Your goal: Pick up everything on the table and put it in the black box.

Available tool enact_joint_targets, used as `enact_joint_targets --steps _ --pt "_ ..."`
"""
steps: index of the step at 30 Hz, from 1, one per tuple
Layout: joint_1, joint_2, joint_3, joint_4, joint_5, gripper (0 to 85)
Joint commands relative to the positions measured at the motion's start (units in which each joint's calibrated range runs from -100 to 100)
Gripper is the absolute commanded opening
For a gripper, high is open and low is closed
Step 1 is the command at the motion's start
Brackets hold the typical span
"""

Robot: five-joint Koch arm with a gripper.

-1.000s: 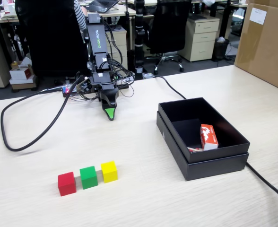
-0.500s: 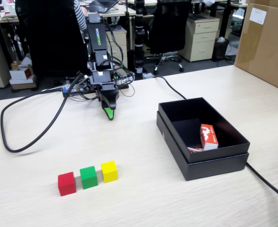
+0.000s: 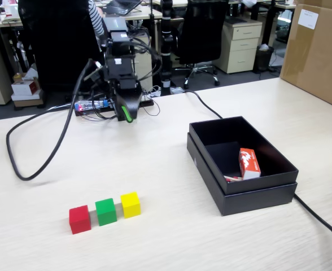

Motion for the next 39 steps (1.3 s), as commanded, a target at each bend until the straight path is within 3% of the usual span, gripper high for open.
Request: enact_joint_targets --steps 1,18,30,39 --pt "-0.1 6.2 13.1 -7.6 0.0 47.6" --pt "-7.5 47.7 57.7 -10.1 -5.1 47.2" --pt "-11.6 90.1 86.5 -10.1 -8.5 46.0" --pt "-12.0 104.6 93.3 -10.1 -9.0 44.8"
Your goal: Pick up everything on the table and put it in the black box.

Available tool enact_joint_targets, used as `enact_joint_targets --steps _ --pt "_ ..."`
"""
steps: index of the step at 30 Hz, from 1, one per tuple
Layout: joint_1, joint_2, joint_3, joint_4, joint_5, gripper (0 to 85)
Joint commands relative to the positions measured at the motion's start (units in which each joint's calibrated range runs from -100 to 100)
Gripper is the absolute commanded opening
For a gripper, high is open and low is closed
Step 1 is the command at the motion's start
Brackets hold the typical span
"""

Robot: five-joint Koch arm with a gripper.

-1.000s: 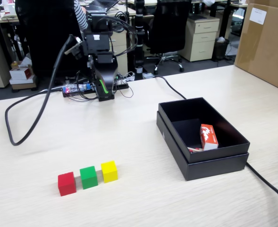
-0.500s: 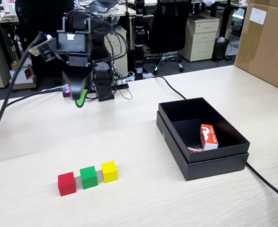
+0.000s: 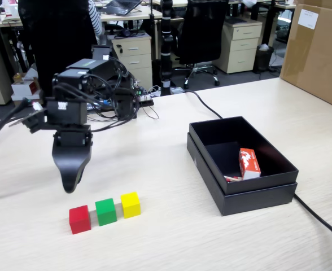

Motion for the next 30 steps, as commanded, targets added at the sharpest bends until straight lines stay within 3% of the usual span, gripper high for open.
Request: enact_joint_targets --steps 1,30 --pt "-0.3 1.1 6.5 0.0 -0.6 44.9" --pt "1.4 20.6 18.8 1.1 -2.6 42.0"
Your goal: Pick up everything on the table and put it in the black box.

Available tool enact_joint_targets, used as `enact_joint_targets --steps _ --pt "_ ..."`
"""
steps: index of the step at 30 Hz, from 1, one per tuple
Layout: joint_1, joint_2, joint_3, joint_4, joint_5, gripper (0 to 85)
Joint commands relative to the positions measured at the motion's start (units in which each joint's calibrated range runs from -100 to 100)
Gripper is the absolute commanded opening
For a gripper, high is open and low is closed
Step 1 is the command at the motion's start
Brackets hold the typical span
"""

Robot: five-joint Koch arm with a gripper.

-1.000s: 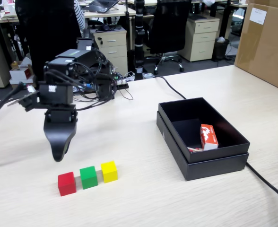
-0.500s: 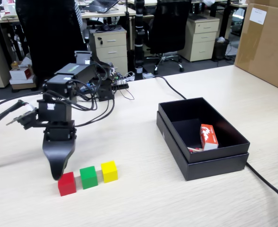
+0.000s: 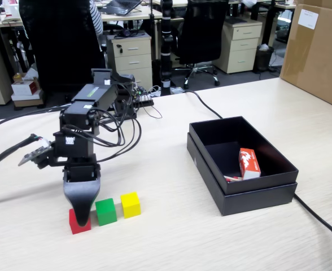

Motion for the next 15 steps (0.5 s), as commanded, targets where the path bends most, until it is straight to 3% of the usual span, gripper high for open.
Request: enact_joint_targets --steps 1,5,15 --pt "0.1 -1.2 4.3 1.1 -0.6 42.0" --pt "-0.2 -0.9 4.4 1.1 -0.6 35.1" --pt "-1.6 -0.4 4.4 1.1 -0.6 32.8"
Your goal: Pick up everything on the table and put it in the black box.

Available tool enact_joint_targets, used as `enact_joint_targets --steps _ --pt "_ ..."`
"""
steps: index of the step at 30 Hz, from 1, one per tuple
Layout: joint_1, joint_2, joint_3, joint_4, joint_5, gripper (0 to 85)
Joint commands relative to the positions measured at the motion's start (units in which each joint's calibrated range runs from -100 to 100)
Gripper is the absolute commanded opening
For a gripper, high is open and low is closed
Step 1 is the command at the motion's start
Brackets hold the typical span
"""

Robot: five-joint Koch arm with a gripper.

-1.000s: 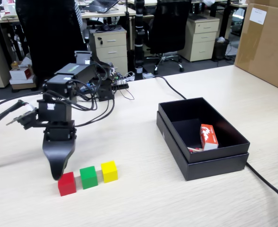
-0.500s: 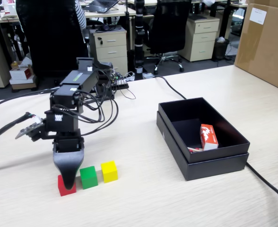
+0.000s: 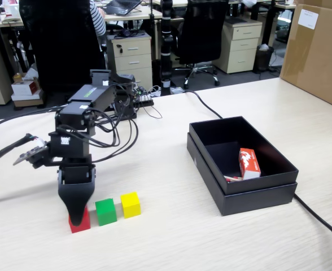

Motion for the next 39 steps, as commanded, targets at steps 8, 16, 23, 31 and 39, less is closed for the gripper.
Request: enact_joint_targets --steps 8,16,23,31,39 --pt "-0.7 -2.3 4.2 1.2 -0.3 3.6" --pt "-1.7 -9.8 4.4 0.9 -0.3 0.9" --pt "-1.3 -40.8 -9.9 -5.9 1.2 0.8" --pt "8.4 -75.2 -31.5 -5.9 4.6 0.8" --pt "24.6 -77.4 -31.5 -5.9 11.7 0.9"
